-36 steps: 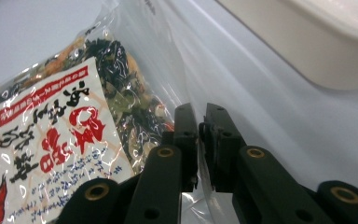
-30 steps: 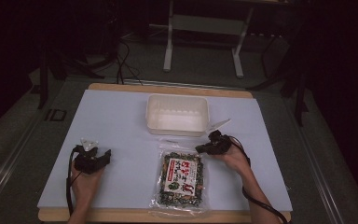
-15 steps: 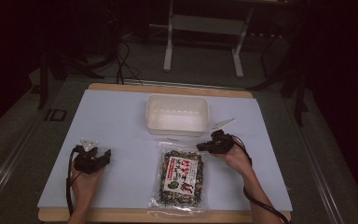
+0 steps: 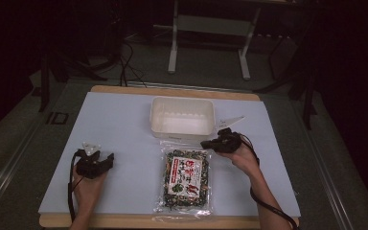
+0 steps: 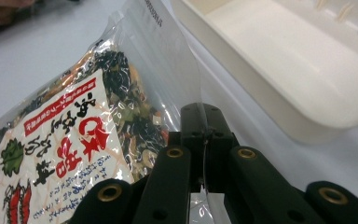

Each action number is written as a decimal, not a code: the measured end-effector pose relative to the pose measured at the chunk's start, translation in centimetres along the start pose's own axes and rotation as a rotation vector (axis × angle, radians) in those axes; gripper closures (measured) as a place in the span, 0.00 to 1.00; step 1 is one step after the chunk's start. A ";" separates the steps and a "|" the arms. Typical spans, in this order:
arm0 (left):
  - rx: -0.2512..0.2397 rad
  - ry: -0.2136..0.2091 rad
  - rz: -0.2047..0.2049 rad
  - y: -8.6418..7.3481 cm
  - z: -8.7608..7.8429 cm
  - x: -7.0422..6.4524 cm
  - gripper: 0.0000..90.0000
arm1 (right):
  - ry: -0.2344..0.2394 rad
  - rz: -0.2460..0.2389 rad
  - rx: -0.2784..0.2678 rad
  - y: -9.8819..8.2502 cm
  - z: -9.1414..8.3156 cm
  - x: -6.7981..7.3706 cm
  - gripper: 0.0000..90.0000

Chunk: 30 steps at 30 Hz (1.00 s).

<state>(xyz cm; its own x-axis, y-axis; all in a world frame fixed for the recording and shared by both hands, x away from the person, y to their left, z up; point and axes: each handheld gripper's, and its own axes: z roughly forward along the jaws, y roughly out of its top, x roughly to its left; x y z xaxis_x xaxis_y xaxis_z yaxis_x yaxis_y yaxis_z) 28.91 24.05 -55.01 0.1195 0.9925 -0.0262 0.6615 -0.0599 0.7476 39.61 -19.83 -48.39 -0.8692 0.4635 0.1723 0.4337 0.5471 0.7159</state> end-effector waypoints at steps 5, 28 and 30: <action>0.008 -0.006 -0.005 0.0 0.0 0.1 0.49 | -0.006 -0.011 -0.018 0.7 -0.1 0.1 0.99; 0.004 0.001 -0.003 0.0 0.0 0.0 0.49 | -0.051 0.020 -0.148 2.3 -3.9 -0.8 1.00; 0.004 0.001 -0.003 0.0 0.0 0.0 0.49 | -0.053 0.019 -0.147 2.4 -4.0 -0.7 1.00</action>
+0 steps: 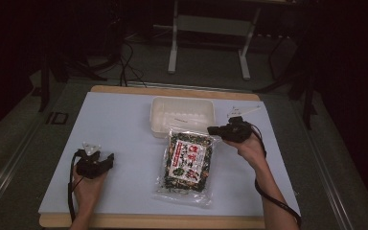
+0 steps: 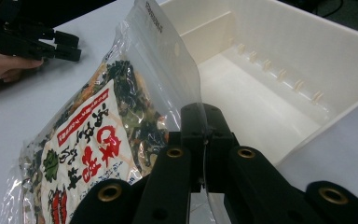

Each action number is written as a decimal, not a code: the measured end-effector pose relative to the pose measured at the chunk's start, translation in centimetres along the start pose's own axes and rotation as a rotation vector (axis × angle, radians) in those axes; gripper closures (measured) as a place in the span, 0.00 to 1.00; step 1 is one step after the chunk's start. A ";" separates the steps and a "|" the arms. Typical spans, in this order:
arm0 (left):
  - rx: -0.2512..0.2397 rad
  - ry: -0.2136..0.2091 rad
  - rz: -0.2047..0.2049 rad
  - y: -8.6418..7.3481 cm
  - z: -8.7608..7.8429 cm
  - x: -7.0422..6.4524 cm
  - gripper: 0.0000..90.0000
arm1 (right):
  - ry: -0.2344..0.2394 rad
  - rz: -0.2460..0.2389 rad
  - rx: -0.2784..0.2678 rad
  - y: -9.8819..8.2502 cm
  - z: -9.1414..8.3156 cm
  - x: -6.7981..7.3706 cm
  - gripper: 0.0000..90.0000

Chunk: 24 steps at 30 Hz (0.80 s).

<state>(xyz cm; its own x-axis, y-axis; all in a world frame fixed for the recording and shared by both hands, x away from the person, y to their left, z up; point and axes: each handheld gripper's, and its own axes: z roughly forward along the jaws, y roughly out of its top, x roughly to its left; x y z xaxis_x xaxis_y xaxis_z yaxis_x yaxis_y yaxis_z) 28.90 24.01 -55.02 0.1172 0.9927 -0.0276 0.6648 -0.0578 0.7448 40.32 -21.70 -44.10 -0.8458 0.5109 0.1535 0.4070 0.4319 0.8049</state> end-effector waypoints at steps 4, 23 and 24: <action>0.001 0.000 0.003 0.0 0.0 0.0 0.49 | -0.004 -0.007 -0.012 0.4 -0.4 0.1 1.00; 0.001 0.002 0.004 0.0 0.0 0.0 0.49 | -0.017 -0.007 -0.059 2.1 -2.1 0.0 1.00; 0.001 0.002 0.005 0.0 0.0 0.0 0.49 | -0.019 -0.009 -0.062 2.2 -2.1 0.0 1.00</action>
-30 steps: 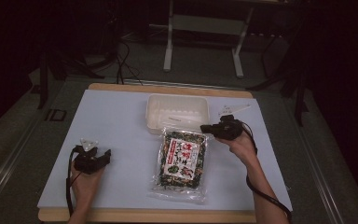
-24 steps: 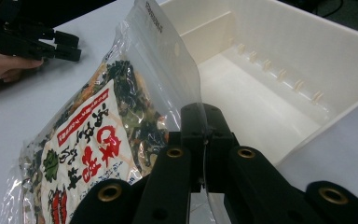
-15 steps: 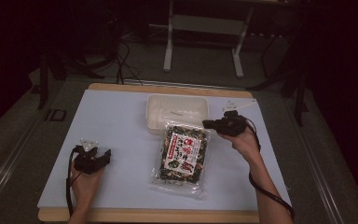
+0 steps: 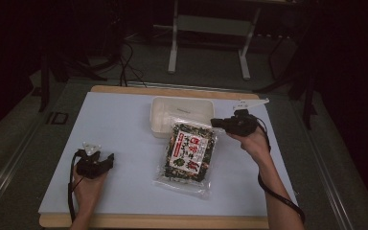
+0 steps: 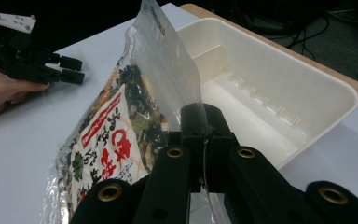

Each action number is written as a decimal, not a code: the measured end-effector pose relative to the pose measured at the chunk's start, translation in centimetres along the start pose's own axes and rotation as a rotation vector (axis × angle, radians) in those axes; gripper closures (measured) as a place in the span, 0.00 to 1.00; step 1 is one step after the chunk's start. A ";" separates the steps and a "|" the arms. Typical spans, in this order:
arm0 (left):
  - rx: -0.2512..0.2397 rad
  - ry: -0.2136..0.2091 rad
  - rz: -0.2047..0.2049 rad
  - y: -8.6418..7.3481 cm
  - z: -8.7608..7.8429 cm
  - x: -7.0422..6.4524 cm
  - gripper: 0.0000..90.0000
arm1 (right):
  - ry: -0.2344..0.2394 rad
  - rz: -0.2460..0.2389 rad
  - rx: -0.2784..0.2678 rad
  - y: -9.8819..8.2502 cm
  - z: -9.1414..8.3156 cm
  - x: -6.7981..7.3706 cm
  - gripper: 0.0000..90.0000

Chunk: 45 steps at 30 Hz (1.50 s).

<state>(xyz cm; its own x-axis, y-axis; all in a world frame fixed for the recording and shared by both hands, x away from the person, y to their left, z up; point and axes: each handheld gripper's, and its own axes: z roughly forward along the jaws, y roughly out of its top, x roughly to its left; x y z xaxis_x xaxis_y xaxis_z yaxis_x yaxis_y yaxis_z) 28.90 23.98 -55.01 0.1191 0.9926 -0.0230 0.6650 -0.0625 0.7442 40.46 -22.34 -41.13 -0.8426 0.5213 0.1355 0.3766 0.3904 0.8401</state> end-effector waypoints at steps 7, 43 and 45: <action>0.000 0.001 0.000 0.0 0.0 0.0 0.49 | -0.003 -0.005 -0.012 0.5 -0.6 0.0 1.00; 0.000 0.002 0.001 0.0 0.0 0.0 0.49 | -0.007 -0.050 -0.058 3.8 -2.3 0.5 1.00; 0.000 0.002 0.002 0.0 0.0 0.0 0.49 | -0.002 -0.049 -0.061 3.8 -2.4 0.6 1.00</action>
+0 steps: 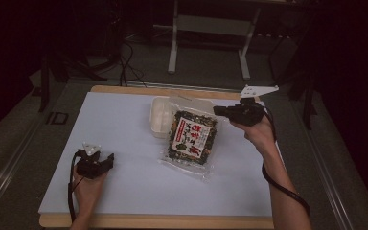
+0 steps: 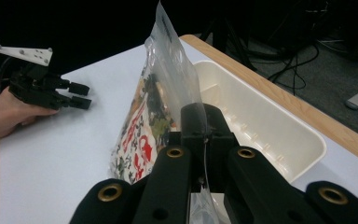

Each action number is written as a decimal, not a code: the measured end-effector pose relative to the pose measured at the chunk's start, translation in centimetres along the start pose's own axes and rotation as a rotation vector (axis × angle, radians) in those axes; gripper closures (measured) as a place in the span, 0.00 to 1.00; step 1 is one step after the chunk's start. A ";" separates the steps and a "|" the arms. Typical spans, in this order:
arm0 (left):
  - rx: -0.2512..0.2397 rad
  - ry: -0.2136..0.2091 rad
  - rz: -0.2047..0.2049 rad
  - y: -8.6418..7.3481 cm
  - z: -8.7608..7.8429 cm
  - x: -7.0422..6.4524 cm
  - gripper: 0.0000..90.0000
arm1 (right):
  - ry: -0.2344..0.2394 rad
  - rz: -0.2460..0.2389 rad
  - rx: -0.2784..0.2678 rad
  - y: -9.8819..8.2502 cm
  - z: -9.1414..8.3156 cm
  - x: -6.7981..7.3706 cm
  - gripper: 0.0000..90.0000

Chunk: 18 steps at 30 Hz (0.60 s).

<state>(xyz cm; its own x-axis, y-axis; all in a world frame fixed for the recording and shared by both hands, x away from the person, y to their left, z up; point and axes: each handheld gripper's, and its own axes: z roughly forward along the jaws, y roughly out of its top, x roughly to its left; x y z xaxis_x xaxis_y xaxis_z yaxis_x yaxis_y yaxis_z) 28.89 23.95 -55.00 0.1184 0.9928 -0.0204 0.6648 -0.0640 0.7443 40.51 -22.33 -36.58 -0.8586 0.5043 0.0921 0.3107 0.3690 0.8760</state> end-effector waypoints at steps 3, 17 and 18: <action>0.001 -0.001 -0.001 0.0 0.0 0.0 0.49 | 0.008 -0.004 -0.002 0.2 -0.1 0.1 1.00; 0.002 -0.002 0.001 0.0 0.0 0.0 0.49 | 0.051 -0.026 -0.023 1.0 -0.3 0.6 1.00; 0.002 -0.001 0.002 0.0 0.0 0.0 0.49 | 0.056 -0.032 -0.027 1.1 -0.4 0.7 1.00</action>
<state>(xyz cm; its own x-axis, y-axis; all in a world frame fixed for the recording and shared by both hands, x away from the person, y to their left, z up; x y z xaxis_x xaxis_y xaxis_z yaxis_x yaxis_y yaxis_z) 28.88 23.92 -55.00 0.1210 0.9925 -0.0195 0.6659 -0.0666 0.7431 40.09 -21.91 -35.33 -0.8896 0.4479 0.0892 0.2720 0.3626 0.8914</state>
